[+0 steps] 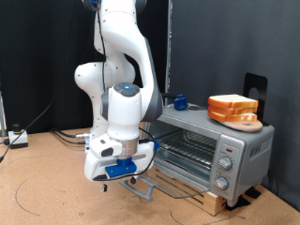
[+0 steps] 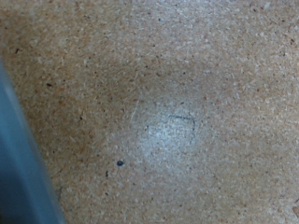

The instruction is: Make a piece of toast with the oven

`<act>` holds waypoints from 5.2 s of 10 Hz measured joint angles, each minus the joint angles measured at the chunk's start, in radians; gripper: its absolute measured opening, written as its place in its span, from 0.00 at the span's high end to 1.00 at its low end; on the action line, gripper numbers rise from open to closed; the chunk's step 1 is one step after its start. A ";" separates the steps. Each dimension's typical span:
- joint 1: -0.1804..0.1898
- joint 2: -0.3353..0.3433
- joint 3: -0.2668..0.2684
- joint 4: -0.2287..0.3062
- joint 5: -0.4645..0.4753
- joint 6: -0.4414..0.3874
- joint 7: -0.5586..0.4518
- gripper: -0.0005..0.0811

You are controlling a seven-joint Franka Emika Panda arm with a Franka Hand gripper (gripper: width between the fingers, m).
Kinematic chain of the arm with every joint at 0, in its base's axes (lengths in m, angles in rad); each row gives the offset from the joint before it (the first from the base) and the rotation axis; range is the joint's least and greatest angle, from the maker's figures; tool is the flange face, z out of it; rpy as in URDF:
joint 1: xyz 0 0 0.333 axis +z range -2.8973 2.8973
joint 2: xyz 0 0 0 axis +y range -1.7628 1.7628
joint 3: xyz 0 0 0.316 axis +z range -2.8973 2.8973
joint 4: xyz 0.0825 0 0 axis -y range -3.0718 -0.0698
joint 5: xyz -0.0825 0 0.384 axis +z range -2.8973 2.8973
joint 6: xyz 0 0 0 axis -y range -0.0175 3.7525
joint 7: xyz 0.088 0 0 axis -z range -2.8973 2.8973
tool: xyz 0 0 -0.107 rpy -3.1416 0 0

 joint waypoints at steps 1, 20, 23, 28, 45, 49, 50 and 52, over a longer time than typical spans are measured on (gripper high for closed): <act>0.000 0.016 0.001 0.009 0.011 0.003 0.003 0.01; -0.151 -0.090 0.028 0.226 0.416 -0.671 -0.475 0.01; -0.177 -0.153 0.009 0.271 0.448 -0.831 -0.535 0.01; -0.182 -0.240 0.004 0.266 0.465 -0.889 -0.542 0.01; -0.095 -0.692 0.160 0.114 0.599 -1.074 -1.327 0.01; -0.095 -0.767 0.200 0.057 0.596 -1.032 -1.342 0.01; -0.094 -0.808 0.227 0.033 0.578 -1.015 -1.344 0.01; -0.095 -0.907 0.274 -0.028 0.567 -0.963 -1.337 0.01</act>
